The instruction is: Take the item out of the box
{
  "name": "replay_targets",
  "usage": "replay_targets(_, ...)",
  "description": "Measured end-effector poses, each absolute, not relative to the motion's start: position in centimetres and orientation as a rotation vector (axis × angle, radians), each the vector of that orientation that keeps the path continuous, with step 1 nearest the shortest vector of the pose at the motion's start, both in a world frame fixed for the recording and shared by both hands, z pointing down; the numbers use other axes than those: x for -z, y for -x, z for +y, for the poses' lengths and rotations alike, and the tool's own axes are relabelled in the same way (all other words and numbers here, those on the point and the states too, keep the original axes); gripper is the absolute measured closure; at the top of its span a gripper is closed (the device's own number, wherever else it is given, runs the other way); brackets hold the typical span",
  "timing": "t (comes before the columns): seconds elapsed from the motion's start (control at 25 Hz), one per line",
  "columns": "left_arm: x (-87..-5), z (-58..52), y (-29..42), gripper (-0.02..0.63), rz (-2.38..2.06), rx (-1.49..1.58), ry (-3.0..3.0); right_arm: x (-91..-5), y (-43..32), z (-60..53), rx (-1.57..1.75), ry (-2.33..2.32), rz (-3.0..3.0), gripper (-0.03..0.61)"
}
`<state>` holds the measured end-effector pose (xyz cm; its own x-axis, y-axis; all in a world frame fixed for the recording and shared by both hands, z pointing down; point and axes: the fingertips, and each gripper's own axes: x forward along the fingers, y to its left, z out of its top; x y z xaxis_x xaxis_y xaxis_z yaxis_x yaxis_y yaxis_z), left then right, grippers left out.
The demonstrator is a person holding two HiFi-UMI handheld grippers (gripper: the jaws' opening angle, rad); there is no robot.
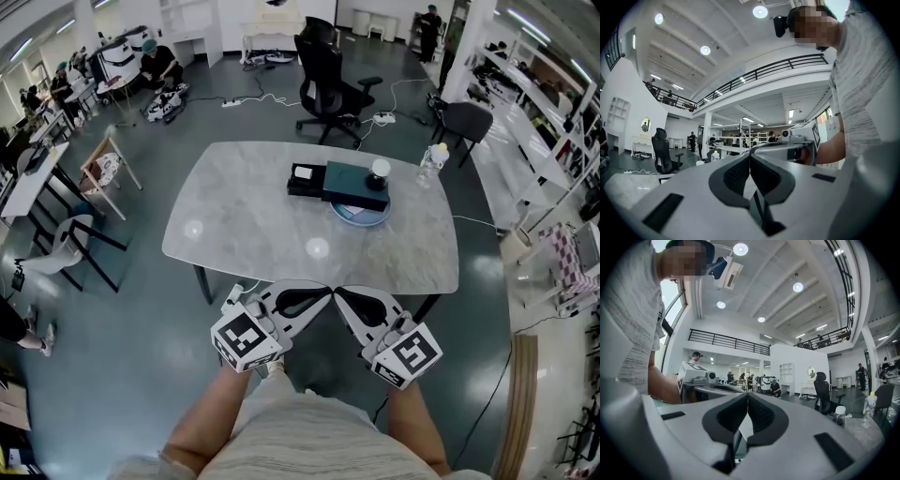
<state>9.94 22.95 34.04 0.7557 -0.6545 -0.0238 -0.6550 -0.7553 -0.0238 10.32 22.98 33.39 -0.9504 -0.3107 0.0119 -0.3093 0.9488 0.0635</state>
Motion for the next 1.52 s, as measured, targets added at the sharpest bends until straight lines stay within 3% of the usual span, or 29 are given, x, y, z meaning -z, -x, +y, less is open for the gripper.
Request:
replay_targets(1.12,-35.8,8.3,3.8,0.594,1.111,-0.119,2.974,-35.2,3.4,8.2,-0.001,-0.527,-3.017,0.560)
replay_targets(1.52,-36.2,3.7,4.5,0.594,0.969,-0.100,3.028,-35.8,4.2,3.6,0.016,-0.616,-2.955,0.560)
